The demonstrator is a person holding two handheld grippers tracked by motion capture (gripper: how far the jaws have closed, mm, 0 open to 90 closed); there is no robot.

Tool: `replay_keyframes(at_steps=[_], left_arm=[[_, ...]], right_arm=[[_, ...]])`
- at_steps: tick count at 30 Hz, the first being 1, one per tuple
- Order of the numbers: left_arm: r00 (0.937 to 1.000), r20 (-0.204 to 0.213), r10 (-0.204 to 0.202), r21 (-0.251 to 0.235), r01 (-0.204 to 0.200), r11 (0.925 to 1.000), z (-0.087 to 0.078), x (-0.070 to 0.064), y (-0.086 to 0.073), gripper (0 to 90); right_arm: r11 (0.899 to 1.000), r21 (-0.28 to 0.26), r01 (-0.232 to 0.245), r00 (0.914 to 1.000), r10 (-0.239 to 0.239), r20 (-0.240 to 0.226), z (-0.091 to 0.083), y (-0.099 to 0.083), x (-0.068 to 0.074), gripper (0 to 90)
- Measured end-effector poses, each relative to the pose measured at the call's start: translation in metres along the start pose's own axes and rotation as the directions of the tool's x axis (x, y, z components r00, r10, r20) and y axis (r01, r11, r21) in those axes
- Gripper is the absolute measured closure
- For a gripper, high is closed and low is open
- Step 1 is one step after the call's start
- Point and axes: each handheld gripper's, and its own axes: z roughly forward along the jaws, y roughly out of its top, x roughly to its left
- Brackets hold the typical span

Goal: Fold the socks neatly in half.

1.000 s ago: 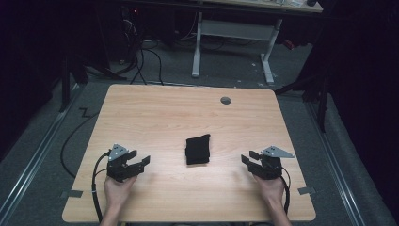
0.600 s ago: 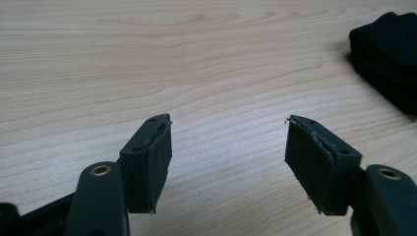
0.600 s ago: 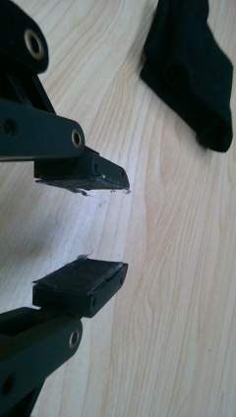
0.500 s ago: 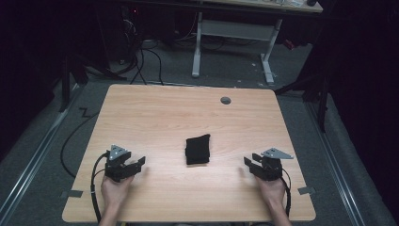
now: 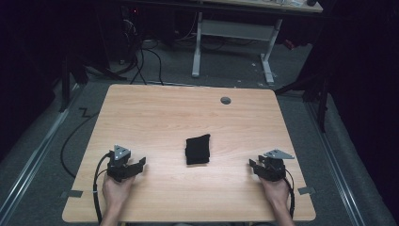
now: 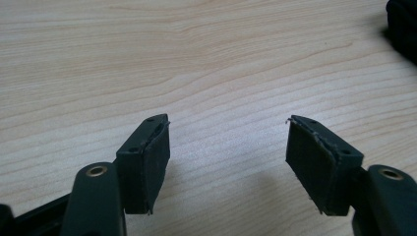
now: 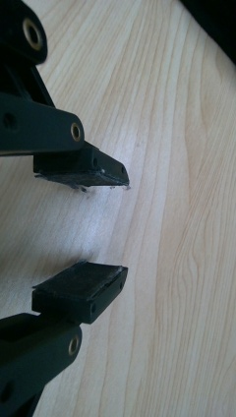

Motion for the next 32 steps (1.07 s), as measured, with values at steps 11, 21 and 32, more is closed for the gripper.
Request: replay_keyframes(at_steps=[11, 21, 32], left_arm=[[0.9981, -0.051, 0.035, 0.052, -0.032, 0.9981, 0.0071, -0.0019, -0.0018, 31.2], [0.9982, -0.048, 0.036, 0.059, -0.033, 0.9977, 0.0075, -0.0022, -0.0022, 24.9], [0.9983, -0.043, 0.039, 0.059, -0.036, 0.9976, 0.0074, -0.0022, -0.0023, 24.8]], right_arm=[[1.0, 0.015, 0.012, 0.9992, -0.012, 0.039, 0.0023, 0.001, 0.001, 41.9], [1.0, 0.019, -0.007, 0.9988, 0.006, 0.05, 0.0025, 0.0007, -0.0005, 37.0], [1.0, 0.019, -0.006, 0.9987, 0.005, 0.05, 0.0025, 0.0007, -0.0005, 37.0]])
